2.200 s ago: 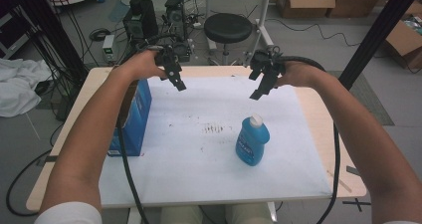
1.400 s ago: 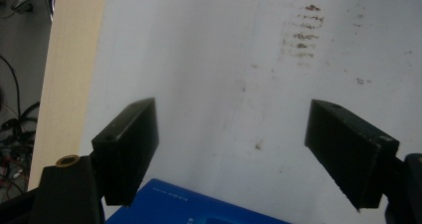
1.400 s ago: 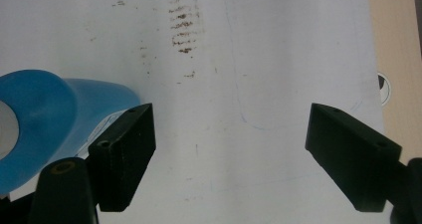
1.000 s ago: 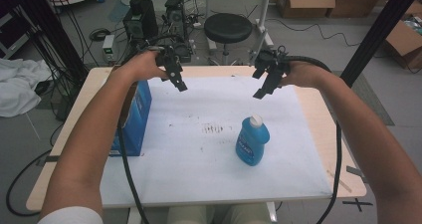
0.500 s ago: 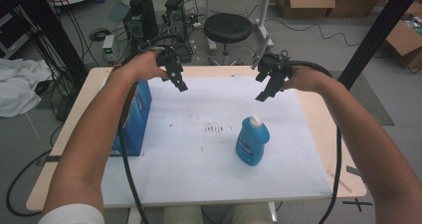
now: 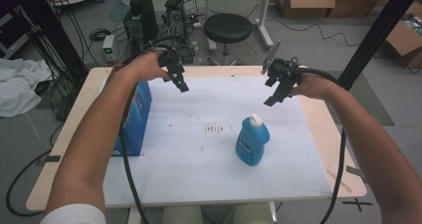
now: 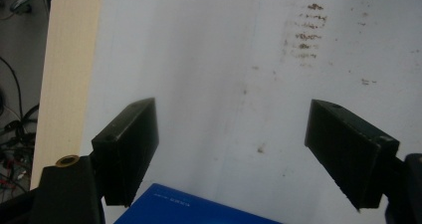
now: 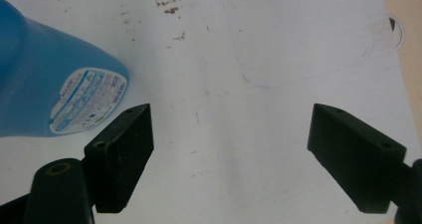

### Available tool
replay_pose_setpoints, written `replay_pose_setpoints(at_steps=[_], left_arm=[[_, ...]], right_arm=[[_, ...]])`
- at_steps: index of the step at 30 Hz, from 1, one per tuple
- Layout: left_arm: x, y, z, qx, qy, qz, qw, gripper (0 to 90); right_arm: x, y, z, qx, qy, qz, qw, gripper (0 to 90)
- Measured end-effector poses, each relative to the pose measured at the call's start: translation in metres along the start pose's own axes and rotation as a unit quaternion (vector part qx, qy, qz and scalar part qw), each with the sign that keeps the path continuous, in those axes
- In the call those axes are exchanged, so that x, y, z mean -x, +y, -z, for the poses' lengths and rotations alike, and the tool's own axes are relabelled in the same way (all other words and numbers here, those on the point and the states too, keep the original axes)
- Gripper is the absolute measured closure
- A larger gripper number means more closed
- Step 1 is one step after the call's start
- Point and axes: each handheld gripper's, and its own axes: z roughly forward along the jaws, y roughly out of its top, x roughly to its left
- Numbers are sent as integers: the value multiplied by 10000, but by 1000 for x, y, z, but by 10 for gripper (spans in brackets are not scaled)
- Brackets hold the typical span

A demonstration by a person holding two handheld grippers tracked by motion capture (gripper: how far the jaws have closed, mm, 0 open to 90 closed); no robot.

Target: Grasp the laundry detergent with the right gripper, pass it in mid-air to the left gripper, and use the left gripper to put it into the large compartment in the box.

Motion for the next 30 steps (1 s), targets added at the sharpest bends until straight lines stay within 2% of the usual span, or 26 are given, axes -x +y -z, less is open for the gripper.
replay_pose_setpoints(at_steps=[5,20,26,29,30], left_arm=[[1,0,-1,-24,-17,-25,10000,219],[3,1,0,-25,13,-38,10000,218],[3,3,-2,-44,2,-52,10000,219],[3,4,-2,-68,2,-89,9999,219],[4,5,-2,-37,-4,-69,10000,219]], right_arm=[[0,-17,-5,57,8,-206,9998,173],[-8,-49,-10,184,-44,-496,9986,169],[-17,-64,-14,230,-128,-617,9977,168],[-22,-71,-15,383,-139,-756,9963,168],[-27,-75,-16,356,-213,-810,9959,168]])
